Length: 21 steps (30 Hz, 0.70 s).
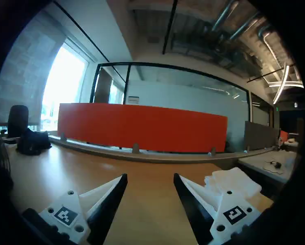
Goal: Fold towel
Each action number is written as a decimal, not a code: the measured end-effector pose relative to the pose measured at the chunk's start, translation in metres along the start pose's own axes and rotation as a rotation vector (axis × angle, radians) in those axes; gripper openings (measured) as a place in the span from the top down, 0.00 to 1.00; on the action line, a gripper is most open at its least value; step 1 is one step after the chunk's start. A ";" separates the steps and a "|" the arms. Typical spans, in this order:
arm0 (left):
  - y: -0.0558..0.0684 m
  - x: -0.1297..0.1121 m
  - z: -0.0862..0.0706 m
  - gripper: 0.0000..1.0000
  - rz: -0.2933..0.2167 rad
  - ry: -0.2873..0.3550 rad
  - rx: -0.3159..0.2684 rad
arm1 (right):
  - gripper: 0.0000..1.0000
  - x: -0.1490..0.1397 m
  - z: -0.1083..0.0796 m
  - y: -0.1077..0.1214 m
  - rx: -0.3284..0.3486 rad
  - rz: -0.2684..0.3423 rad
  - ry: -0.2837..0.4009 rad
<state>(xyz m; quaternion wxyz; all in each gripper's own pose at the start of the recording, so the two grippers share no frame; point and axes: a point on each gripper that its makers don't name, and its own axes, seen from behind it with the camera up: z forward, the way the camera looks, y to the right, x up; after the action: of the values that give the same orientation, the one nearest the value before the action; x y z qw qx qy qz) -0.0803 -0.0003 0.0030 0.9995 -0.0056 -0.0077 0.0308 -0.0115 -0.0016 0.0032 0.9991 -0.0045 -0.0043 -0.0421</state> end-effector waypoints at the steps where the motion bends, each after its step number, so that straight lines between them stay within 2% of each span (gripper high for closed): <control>1: 0.000 0.000 0.000 0.27 0.000 0.000 0.000 | 0.13 -0.004 0.000 0.000 0.001 0.002 -0.001; 9: 0.000 0.001 0.000 0.27 0.000 0.000 0.000 | 0.13 -0.027 0.001 0.004 0.001 0.030 -0.012; 21: 0.000 0.001 -0.001 0.27 0.000 0.000 0.000 | 0.07 -0.025 0.002 0.002 0.007 0.048 0.001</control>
<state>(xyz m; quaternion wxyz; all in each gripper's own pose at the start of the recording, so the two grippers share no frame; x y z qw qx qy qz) -0.0793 -0.0002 0.0020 0.9995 -0.0055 -0.0078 0.0307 -0.0360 0.0020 0.0054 0.9998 -0.0012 -0.0039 -0.0181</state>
